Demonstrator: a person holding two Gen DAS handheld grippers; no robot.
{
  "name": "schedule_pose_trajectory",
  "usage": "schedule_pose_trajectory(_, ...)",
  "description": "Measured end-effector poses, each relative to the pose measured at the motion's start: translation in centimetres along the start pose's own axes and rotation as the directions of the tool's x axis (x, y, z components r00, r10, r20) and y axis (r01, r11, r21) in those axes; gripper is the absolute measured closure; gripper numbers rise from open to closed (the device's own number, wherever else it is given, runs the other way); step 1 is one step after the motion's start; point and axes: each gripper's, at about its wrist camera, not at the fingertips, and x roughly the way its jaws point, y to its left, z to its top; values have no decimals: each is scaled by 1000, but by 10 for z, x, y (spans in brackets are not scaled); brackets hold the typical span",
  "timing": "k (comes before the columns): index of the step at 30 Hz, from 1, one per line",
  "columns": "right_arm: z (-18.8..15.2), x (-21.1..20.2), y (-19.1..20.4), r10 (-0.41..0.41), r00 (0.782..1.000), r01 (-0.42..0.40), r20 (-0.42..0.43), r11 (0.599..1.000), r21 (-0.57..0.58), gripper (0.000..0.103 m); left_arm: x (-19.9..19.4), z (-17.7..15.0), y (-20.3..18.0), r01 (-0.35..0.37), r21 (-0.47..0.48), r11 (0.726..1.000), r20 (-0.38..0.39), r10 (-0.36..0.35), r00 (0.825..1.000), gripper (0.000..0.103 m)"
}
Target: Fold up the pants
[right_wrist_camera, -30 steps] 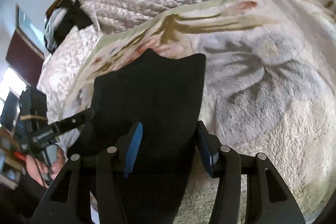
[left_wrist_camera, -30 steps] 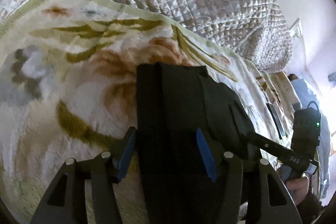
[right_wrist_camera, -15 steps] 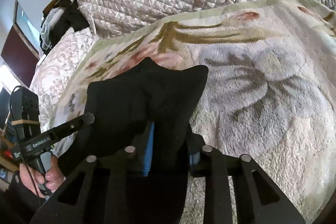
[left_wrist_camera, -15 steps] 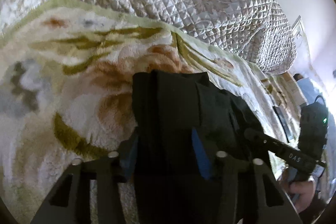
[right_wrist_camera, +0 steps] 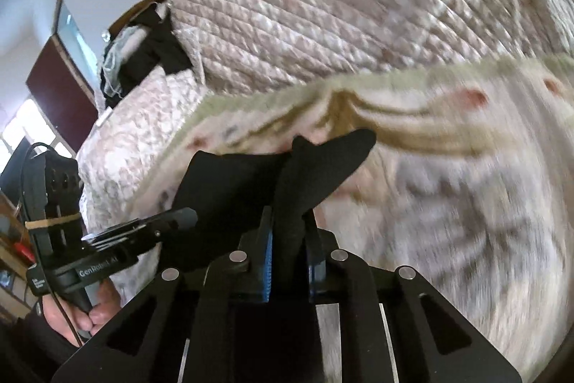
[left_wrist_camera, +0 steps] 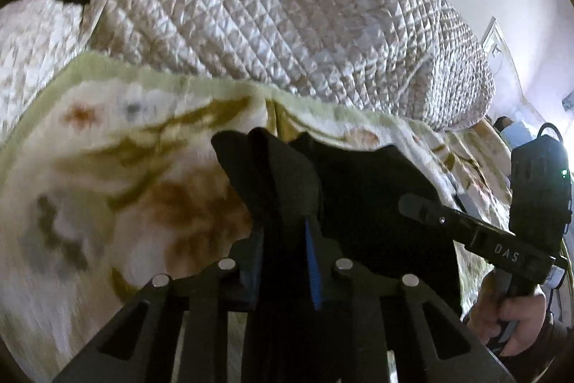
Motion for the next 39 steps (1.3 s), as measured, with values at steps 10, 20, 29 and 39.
schedule_pose_trajectory(10, 58, 80, -42, 15, 1000, -14, -23, 998, 64, 90, 59, 65, 53, -103, -6, 995, 0, 103, 995, 80)
schedule_pose_trajectory(20, 49, 65, -62, -140, 989, 142, -35, 989, 42, 83, 72, 56, 69, -257, 1, 966, -12, 257, 966, 81)
schedule_pose_trajectory(29, -4, 45, -6, -158, 983, 145, -90, 980, -138, 83, 37, 5, 17, -178, 66, 982, 8, 178, 984, 81)
schedule_pose_trajectory(39, -37, 50, 10, -258, 961, 222, -102, 936, -275, 81, 39, -17, 17, -283, 107, 953, -4, 285, 958, 76)
